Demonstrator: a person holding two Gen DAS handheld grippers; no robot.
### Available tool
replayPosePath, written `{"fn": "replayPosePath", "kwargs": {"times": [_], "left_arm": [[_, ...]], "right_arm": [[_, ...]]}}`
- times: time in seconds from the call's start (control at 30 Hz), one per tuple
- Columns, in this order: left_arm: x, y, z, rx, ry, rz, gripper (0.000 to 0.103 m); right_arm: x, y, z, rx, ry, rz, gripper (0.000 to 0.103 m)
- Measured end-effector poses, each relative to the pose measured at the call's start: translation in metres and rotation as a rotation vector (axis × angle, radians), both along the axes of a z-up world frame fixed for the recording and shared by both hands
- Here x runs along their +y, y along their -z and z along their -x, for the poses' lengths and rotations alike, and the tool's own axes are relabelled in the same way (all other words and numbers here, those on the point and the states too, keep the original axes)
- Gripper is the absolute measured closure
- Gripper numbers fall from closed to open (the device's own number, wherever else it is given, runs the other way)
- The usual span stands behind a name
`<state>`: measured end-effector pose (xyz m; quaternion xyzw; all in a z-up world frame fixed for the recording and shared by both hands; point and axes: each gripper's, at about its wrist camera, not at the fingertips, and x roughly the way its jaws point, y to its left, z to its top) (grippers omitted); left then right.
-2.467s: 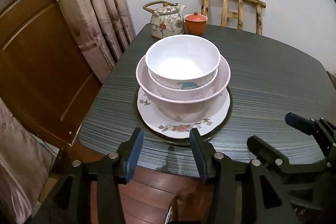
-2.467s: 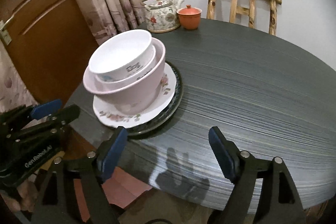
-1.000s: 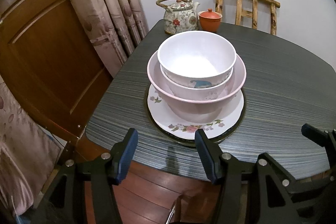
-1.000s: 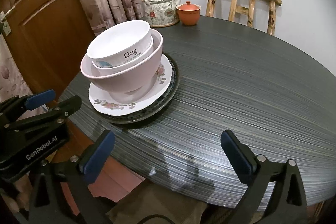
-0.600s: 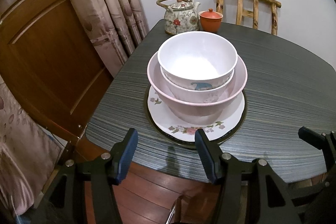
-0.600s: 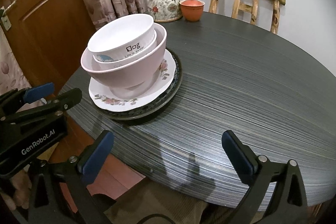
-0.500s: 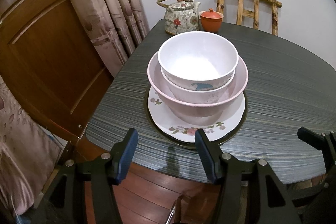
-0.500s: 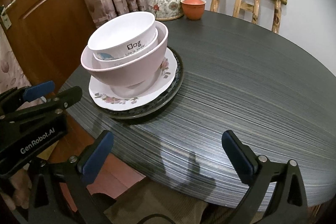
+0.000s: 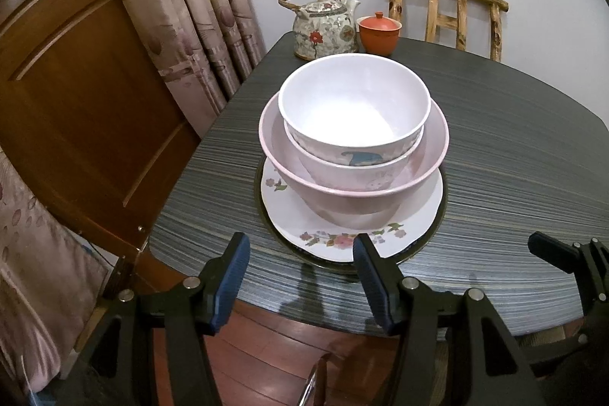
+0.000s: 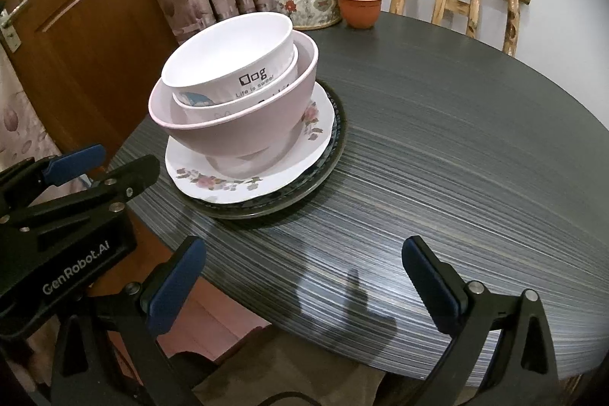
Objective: Organize plates and bowls
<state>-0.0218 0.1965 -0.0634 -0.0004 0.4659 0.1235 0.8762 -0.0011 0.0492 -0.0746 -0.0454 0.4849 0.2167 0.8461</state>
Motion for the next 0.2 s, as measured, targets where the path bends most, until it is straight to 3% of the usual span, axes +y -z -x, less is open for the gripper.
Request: {"fn": "replayPosePath", "kwargs": {"times": [0.2], "left_arm": [[0.0004, 0.0014, -0.0009, 0.004, 0.001, 0.003, 0.045]], "right_arm": [[0.0029, 0.0022, -0.0014, 0.006, -0.002, 0.007, 0.001]]}}
